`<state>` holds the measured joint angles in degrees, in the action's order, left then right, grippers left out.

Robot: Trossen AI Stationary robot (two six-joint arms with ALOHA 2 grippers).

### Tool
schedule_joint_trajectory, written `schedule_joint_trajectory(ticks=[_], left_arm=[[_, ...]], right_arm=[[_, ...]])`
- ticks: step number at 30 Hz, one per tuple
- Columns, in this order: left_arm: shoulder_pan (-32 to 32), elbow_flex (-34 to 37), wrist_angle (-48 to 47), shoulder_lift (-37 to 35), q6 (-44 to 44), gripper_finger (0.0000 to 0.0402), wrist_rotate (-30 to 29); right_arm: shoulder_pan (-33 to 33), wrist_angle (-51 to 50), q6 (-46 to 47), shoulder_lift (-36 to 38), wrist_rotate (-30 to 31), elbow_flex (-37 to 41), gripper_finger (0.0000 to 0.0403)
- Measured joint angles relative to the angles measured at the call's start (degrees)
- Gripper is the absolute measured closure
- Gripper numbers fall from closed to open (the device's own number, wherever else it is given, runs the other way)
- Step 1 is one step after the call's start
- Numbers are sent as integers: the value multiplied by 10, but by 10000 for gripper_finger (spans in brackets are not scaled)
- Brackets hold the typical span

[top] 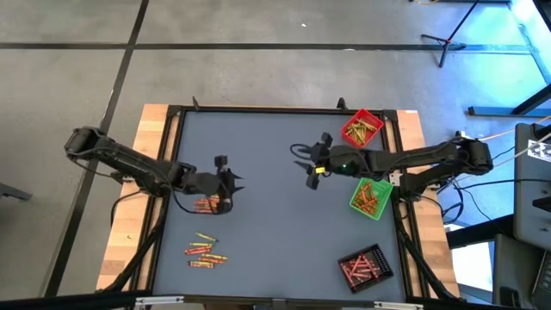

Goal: Sort crayons
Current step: Put the green crayon into the red bin

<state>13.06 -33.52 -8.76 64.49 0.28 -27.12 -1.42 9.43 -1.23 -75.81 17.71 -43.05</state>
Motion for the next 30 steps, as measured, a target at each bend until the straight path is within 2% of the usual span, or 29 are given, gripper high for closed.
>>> schedule_joint_trajectory(ticks=[4, 7, 11, 15, 20, 25, 30], left_arm=[[-32, -39, -151, 0, -65, 277, 27], [-59, -65, -248, 0, -103, 277, 56], [-98, -73, -328, 0, -136, 277, 116], [-122, -64, -349, 5, -138, 277, 164], [-121, -59, -354, 40, -124, 277, 208], [-109, -59, -344, 92, -104, 277, 215], [-101, -59, -329, 136, -96, 284, 249]], right_arm=[[1, -1, 8, -1, -36, 0, 217], [-1, 24, 13, -1, -39, 0, 216], [-1, 47, 23, -8, -46, 0, 216], [0, 78, 16, -30, -88, 0, 217], [0, 91, -8, -50, -160, 0, 217], [0, 102, -10, -51, -174, 0, 217], [0, 99, -10, -51, -178, 0, 217]])
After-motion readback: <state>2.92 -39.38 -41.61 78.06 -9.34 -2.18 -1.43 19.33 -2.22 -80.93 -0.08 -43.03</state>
